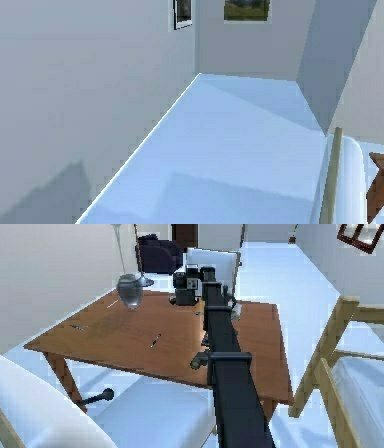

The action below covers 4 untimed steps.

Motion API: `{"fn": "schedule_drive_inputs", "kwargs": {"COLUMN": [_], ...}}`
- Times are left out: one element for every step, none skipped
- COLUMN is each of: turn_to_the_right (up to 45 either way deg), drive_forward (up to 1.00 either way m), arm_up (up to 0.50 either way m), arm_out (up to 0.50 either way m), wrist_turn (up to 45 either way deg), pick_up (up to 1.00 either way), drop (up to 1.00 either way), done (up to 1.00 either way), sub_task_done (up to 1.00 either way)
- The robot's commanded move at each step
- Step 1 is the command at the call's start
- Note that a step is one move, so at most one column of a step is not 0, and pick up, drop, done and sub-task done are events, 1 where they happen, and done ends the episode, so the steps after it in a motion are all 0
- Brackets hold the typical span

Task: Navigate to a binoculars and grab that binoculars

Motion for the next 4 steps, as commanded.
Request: {"fn": "schedule_drive_inputs", "kwargs": {"turn_to_the_right": [0.0, 0.0, 0.0, 0.0], "drive_forward": [0.00, 0.00, 0.00, 0.00], "arm_up": [0.00, 0.00, -0.30, 0.00], "arm_out": [0.00, 0.00, 0.00, 0.00], "wrist_turn": [45.0, 27.0, 0.0, 0.0], "pick_up": [0.00, 0.00, 0.00, 1.00], "drop": [0.00, 0.00, 0.00, 0.00], "done": [0.00, 0.00, 0.00, 0.00], "sub_task_done": [0.00, 0.00, 0.00, 0.00]}}
